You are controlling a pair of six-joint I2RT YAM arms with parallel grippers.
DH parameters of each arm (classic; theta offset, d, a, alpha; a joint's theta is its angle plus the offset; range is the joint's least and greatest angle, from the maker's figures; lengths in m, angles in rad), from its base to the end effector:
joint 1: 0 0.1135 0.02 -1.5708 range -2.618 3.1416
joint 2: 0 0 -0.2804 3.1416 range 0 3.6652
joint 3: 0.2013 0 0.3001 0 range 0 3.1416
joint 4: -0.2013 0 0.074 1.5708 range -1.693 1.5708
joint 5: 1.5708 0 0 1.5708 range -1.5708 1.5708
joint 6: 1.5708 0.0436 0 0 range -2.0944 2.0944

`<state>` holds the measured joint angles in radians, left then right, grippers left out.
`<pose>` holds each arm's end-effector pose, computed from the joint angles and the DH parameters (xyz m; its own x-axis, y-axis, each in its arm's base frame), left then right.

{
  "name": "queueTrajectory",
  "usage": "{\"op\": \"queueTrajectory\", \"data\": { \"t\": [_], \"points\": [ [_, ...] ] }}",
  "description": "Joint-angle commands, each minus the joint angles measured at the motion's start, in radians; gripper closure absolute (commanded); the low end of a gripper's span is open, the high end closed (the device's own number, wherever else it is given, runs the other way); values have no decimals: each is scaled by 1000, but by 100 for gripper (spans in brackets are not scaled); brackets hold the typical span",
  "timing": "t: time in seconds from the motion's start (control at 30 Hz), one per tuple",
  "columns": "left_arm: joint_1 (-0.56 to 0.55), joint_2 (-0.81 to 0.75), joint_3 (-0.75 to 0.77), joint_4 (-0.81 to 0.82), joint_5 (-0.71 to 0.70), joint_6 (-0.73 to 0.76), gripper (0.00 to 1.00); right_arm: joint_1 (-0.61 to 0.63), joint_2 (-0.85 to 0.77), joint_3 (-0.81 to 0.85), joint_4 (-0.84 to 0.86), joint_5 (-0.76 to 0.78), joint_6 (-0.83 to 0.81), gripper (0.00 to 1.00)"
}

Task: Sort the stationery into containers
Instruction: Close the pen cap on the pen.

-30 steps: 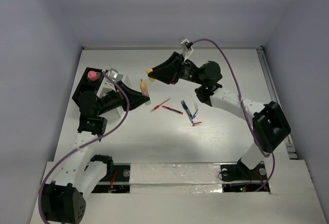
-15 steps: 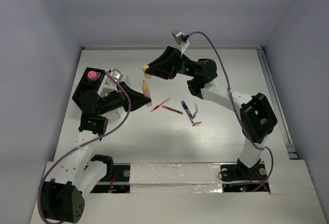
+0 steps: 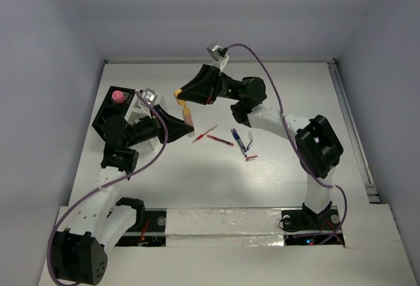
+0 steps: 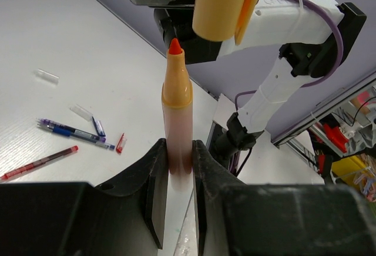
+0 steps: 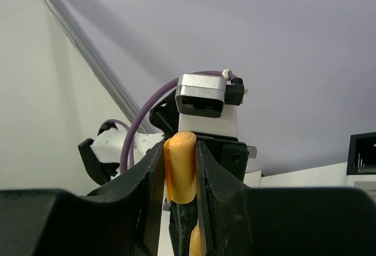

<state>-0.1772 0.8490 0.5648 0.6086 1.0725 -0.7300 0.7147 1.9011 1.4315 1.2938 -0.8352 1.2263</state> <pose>0.2134 -0.0771 0.3294 -0.3689 -0.2577 -0.8930 0.8827 0.2037 -0.4234 0.3341 0.3327 0.3750 -0.5847 0.3289 -0.7416 -0.7988 -0.3931 0.4554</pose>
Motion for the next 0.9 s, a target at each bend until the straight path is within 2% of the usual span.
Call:
{"op": "queueTrajectory", "data": {
  "t": [0.0,0.87],
  "points": [
    [-4,-22,14,43,20,20,100,8,9,32,153,-7,27,100],
    [-4,-51,35,-40,-36,80,100,-1,16,-46,305,2,98,100]
  ]
}}
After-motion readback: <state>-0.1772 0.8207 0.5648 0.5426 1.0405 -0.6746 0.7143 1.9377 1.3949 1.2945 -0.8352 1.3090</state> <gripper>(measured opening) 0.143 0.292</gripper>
